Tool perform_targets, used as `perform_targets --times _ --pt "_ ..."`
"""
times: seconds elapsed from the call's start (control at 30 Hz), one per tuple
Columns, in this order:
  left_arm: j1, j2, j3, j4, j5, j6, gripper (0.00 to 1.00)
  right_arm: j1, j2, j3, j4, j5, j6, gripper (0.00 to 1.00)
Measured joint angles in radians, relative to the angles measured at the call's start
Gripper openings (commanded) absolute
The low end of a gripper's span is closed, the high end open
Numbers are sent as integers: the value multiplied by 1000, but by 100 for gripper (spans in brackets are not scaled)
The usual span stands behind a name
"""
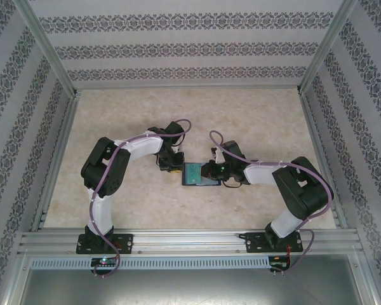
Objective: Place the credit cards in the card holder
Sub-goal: Insert the credit card into the card slot.
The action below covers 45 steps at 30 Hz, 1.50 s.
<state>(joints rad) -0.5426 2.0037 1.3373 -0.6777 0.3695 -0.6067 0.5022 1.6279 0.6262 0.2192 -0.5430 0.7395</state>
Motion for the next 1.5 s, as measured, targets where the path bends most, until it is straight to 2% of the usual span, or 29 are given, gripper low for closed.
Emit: perform_targets --times 0.6,0.8,1.03,1.23,1.33,1.5 --pt "2 1 0 0 4 0 10 39 66 52 -22 4 9 0" --pt "2 1 0 0 3 0 14 39 59 52 -37 6 12 2" --pt "2 0 0 0 0 0 16 60 -24 63 -140 49 -23 14" --pt "2 -1 -2 2 0 0 16 63 -96 74 -237 106 -63 17" --pt "2 -2 -4 5 0 0 16 63 -137 74 -285 137 -64 23" --pt "2 -6 -11 13 2 -3 17 64 -270 37 -332 200 -27 24"
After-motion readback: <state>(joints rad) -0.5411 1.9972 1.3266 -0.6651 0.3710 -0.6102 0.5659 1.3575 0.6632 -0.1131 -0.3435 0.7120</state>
